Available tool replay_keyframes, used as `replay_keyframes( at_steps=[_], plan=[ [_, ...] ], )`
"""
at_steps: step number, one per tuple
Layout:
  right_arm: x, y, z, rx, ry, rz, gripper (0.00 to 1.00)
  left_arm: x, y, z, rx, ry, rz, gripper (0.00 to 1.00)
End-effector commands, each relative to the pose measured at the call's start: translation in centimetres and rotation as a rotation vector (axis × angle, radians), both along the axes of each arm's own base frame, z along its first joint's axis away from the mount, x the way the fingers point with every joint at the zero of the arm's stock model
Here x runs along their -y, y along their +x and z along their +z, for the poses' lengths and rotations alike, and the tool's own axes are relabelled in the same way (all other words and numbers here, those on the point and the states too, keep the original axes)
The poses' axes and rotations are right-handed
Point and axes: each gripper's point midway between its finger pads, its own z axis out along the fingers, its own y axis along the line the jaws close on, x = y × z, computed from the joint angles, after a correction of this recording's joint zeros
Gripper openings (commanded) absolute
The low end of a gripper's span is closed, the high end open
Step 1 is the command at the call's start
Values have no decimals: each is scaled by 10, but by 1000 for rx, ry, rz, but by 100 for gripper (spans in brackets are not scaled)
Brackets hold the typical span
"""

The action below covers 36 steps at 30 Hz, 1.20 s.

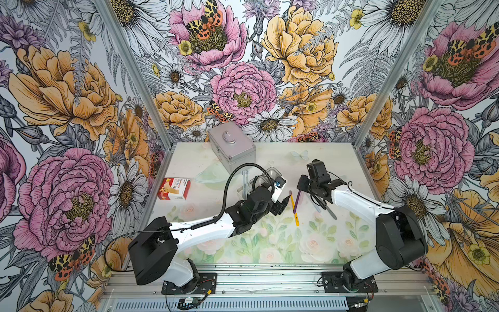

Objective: Place the toothbrush into the toothbrush holder
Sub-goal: Pick up the toothbrush from the center of the board.

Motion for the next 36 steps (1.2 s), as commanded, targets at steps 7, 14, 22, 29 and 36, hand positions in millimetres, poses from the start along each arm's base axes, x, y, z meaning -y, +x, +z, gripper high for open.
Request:
replay_keyframes(
  at_steps=[7, 14, 22, 29, 36],
  plan=[
    [-3, -16, 42, 112, 26, 36, 0, 36, -23, -20, -197, -45, -138, 74],
    [-10, -30, 61, 152, 77, 49, 0, 48, -16, -27, -221, -50, -138, 75],
    [-10, -42, 75, 188, 120, 51, 0, 64, -8, -28, -246, -65, -152, 69],
    [-8, -46, 80, 201, 130, 47, 0, 67, -3, -32, -267, -77, -154, 52],
    [-8, -50, 79, 203, 133, 46, 0, 67, 0, -32, -268, -86, -161, 15]
  ],
)
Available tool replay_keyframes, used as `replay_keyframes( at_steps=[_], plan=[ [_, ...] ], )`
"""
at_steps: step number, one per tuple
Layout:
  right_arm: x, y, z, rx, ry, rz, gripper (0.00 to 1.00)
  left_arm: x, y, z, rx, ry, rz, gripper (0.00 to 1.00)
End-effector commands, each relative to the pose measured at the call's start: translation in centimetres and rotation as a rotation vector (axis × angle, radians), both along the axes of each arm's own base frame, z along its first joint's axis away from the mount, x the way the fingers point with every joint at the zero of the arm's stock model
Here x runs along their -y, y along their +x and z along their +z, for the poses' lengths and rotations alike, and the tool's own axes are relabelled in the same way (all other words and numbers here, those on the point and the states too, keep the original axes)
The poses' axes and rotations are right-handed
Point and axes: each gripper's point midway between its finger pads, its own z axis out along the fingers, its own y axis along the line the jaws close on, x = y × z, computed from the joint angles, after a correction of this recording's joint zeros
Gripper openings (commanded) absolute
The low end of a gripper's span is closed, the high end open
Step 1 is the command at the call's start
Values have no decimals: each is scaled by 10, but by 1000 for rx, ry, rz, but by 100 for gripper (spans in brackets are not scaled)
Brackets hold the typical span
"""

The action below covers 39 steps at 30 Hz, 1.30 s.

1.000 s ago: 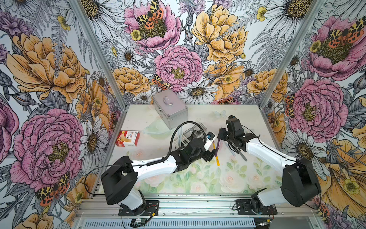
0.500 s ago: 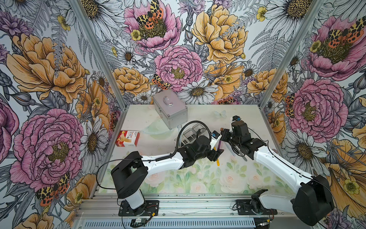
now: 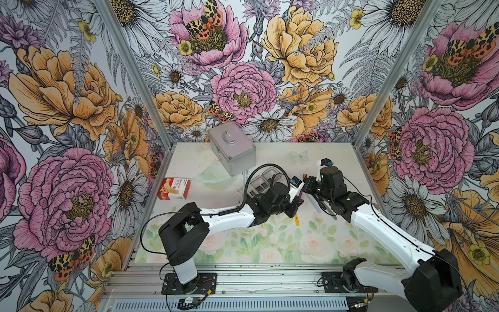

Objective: Place the toothbrush into the toothbrush holder
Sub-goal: Pick up the toothbrush from the center of the board.

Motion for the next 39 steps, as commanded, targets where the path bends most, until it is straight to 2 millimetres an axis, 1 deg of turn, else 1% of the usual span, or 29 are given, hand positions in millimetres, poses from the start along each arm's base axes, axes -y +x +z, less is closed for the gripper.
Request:
replay_keyframes(
  at_steps=[1, 6, 12, 17, 19, 23, 25, 26, 27, 28, 30, 32, 35, 37, 39],
  plan=[
    [-2, -6, 2, 9, 10, 13, 0, 10, -1, 16, 32, -48, -54, 12],
    [2, -8, 5, 26, 0, 4, 0, 10, -5, 19, 42, -75, -70, 2],
    [-1, -6, 5, 32, -8, 18, 0, 9, -9, 22, 46, -101, -81, 0],
    [-1, -2, 11, 55, -4, 15, 8, 10, -14, 23, 50, -107, -93, 0],
    [-2, 0, 10, 51, -5, 17, 12, 9, -14, 25, 55, -109, -90, 0],
    [-6, 2, 1, 25, -6, 30, 20, 7, -14, 30, 73, -118, -84, 0],
    [-9, 3, -3, 13, -4, 38, 21, 8, -16, 32, 77, -122, -92, 0],
    [-9, 3, -4, 12, -6, 38, 20, 8, -17, 32, 76, -122, -96, 0],
    [-9, 4, -5, 10, -12, 41, 13, 8, -17, 32, 75, -122, -96, 0],
    [-9, 4, -5, 12, -16, 45, 0, 8, -17, 30, 70, -120, -97, 0],
    [-12, 4, -4, 15, -17, 61, 0, 8, -17, 28, 66, -117, -93, 0],
    [-15, 3, -4, 14, -13, 81, 0, 6, -13, 26, 67, -111, -68, 7],
    [-19, -2, -5, 12, -5, 92, 0, 4, -3, 29, 74, -115, -25, 18],
    [-21, -4, -5, 9, 2, 97, 0, 5, 2, 32, 76, -122, -13, 30],
    [-22, -7, -7, 3, 6, 102, 0, 7, 7, 37, 82, -133, -1, 38]
  ],
)
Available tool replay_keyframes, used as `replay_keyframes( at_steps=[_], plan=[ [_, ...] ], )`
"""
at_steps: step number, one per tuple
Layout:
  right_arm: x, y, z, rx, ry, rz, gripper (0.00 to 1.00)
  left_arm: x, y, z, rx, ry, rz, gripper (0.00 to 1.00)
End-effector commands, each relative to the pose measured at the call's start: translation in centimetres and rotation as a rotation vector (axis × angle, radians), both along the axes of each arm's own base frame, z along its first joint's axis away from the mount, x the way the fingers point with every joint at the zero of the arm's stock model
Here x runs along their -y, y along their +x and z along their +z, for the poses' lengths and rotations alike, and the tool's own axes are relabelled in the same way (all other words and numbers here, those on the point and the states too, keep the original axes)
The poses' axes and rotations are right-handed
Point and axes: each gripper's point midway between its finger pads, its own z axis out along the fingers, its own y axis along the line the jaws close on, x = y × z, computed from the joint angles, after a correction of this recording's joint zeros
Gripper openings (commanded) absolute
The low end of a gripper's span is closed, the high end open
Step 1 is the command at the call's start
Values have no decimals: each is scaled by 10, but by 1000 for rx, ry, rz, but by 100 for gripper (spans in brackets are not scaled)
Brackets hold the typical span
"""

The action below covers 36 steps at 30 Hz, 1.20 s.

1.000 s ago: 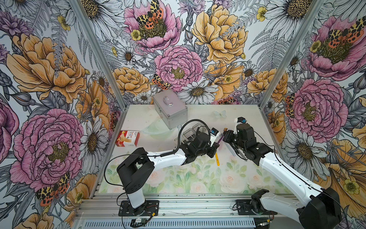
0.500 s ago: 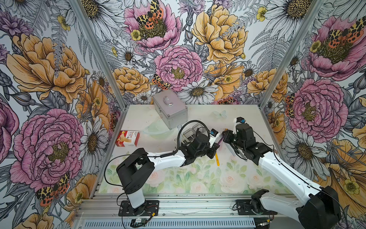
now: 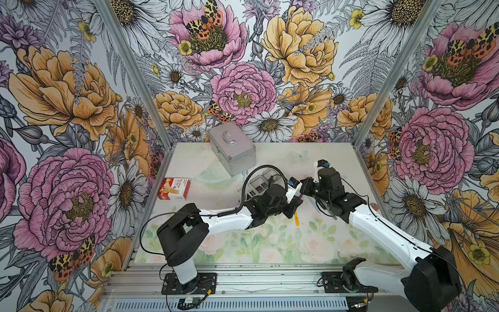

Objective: Place the toothbrush into the toothbrush holder
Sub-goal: Pick up the toothbrush from the center of the board, then place the toothbrush in the toothbrush holder.

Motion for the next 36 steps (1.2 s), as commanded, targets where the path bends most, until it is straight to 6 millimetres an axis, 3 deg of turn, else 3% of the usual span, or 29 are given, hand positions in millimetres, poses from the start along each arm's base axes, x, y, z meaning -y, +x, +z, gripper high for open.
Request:
replay_keyframes(
  at_steps=[1, 8, 18, 19, 20, 22, 26, 31, 36],
  plan=[
    [-5, -5, -1, 6, -5, 34, 0, 4, 17, 33, 54, -69, 37, 42],
    [-8, -10, -1, 3, 6, 50, 0, 10, 30, 37, 60, -80, 55, 43],
    [-11, -13, 12, 29, 29, 77, 0, 9, 36, 24, 15, -79, 37, 7],
    [-11, -13, 13, 31, 32, 77, 3, 8, 35, 25, 22, -81, 34, 4],
    [-10, -14, 13, 32, 33, 74, 18, 7, 35, 28, 31, -88, 35, 1],
    [-4, -15, 16, 44, 38, 52, 40, 4, 35, 33, 47, -95, 40, 0],
    [15, -20, 29, 90, 50, -10, 66, -8, 39, 39, 61, -97, 68, 0],
    [33, -29, 44, 116, 54, -46, 70, -32, 46, 48, 91, -91, 127, 0],
    [43, -35, 40, 105, 23, -59, 70, -69, 39, 87, 233, -93, 202, 0]
  ],
)
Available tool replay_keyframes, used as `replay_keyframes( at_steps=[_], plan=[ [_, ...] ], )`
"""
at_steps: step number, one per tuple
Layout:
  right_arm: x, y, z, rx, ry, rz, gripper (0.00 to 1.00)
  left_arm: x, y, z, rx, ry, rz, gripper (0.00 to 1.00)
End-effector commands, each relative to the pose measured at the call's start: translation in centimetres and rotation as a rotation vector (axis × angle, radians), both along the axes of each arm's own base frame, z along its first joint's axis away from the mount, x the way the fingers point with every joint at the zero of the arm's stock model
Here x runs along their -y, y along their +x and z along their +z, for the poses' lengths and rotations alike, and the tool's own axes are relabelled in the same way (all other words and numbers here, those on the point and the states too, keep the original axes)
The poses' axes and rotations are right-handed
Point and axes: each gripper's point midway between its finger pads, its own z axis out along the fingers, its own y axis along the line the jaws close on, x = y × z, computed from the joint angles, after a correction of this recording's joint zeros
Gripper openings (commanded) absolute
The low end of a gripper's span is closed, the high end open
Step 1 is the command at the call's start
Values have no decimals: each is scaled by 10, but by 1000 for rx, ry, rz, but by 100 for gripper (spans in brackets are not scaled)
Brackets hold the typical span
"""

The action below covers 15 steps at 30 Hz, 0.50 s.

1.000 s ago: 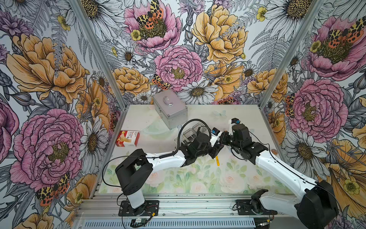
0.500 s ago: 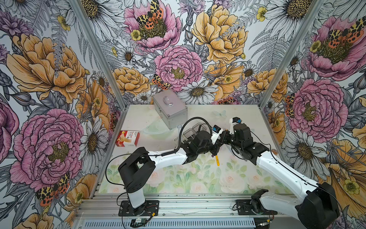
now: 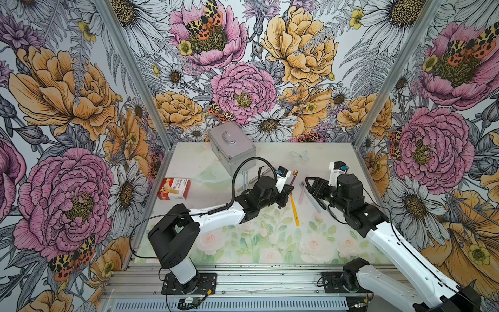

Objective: Place the toothbrush into the toothbrush holder
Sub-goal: Place the toothbrush in the toothbrush holder.

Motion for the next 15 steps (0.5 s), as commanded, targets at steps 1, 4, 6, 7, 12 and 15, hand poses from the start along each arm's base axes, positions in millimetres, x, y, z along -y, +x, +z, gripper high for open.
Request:
replay_keyframes(
  at_steps=[1, 4, 6, 7, 12, 15],
  plan=[
    [8, -5, -11, -31, -45, -10, 71, -31, -2, 55, 189, -27, 87, 0],
    [8, -5, -20, -50, -56, -5, 70, -63, -8, 79, 325, -31, 192, 0],
    [7, -4, -23, -59, -59, 3, 70, -86, -9, 88, 402, -33, 269, 0],
    [7, -4, -25, -66, -61, 7, 71, -96, -10, 90, 430, -32, 304, 0],
    [6, -5, -28, -71, -67, 18, 70, -143, -8, 93, 546, -42, 484, 0],
    [5, -5, -26, -65, -67, 27, 70, -156, -2, 88, 583, -42, 545, 0]
  ],
)
